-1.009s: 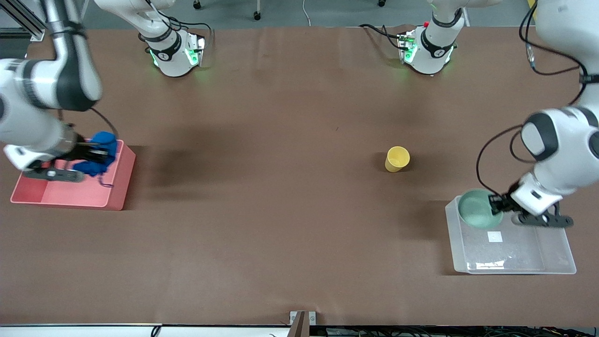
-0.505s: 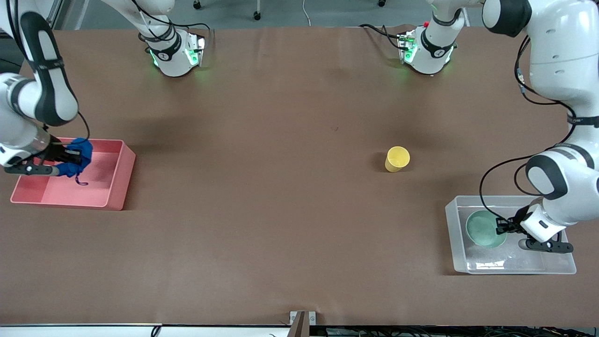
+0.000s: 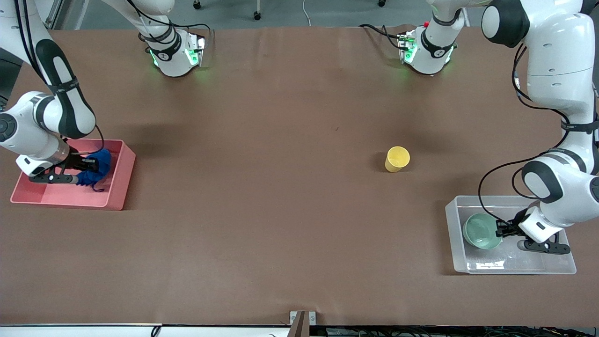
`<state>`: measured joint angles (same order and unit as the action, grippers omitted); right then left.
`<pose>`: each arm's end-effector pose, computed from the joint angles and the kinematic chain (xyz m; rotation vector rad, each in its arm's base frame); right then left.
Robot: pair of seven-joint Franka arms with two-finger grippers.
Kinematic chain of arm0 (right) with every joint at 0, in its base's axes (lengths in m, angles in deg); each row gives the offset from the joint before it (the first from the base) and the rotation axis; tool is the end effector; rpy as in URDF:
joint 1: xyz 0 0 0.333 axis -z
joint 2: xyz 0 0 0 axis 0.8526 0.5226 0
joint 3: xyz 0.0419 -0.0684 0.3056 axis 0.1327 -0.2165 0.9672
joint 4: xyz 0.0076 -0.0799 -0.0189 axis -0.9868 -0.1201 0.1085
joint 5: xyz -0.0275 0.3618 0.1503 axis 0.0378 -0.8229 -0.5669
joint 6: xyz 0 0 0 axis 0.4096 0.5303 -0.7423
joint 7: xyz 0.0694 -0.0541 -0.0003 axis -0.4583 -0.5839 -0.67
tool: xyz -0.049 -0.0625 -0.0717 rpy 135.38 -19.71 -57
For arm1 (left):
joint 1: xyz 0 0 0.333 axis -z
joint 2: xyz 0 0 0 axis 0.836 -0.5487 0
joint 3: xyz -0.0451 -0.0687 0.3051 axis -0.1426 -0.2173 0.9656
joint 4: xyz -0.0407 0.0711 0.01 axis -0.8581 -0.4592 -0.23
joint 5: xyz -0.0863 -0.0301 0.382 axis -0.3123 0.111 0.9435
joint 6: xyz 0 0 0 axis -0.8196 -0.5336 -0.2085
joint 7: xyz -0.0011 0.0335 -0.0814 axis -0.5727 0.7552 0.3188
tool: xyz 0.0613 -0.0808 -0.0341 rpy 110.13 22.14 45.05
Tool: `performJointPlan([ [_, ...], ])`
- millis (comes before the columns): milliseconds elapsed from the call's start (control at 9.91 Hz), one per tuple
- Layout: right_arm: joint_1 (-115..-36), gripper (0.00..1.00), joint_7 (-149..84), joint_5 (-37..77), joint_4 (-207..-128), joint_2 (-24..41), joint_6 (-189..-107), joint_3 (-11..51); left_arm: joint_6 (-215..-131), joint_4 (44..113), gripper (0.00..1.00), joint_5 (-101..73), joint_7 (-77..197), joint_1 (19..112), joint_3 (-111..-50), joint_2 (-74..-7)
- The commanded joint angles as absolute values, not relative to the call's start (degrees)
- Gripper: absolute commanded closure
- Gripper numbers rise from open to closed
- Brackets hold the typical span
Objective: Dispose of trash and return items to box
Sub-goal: 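Release the cloth in the bin while the left gripper sets the bowl in the box, then move the left gripper to the yellow cup and grasp it while the right gripper withdraws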
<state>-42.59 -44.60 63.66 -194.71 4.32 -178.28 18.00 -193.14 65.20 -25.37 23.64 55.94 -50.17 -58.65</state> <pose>0.5127 -0.2186 0.2321 3.0343 0.0048 -0.0421 0.7147 0.1327 0.2349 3.0674 -0.1920 0.2836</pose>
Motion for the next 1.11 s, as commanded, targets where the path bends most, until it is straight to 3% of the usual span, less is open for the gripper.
performJointPlan([
  [0,-43.53,0.00,-43.42,63.08,-189.55,-4.47,-165.16,19.76,-189.06,67.42,0.16,-25.79,23.00,56.10,-50.40,-52.02],
  [202,-48.71,0.00,-31.25,63.07,-182.17,-9.85,-150.64,19.85,-184.48,74.16,0.11,-25.61,25.01,56.89,-51.44,-42.62],
  [303,-51.61,0.00,-27.01,62.98,-179.52,-12.14,-145.35,19.76,-184.46,79.25,0.01,-25.61,27.03,56.99,-53.45,-37.96],
  [505,-56.01,0.00,-20.74,60.37,-173.55,-16.18,-135.77,19.85,-184.63,87.78,0.00,-17.67,33.86,56.90,-59.59,-31.09],
  [706,-55.77,0.00,-20.47,55.35,-161.98,-17.17,-120.67,19.41,-185.07,95.96,0.00,-14.98,37.33,56.90,-65.22,-27.64],
  [908,-55.42,0.00,-21.25,55.95,-149.84,-16.03,-112.29,19.32,-186.38,102.55,0.00,-14.98,37.94,56.99,-69.63,-25.71],
  [1009,-55.68,0.00,-21.35,55.95,-149.27,-14.98,-111.38,19.32,-189.35,105.98,0.00,-14.98,38.12,56.99,-71.65,-25.61],
])
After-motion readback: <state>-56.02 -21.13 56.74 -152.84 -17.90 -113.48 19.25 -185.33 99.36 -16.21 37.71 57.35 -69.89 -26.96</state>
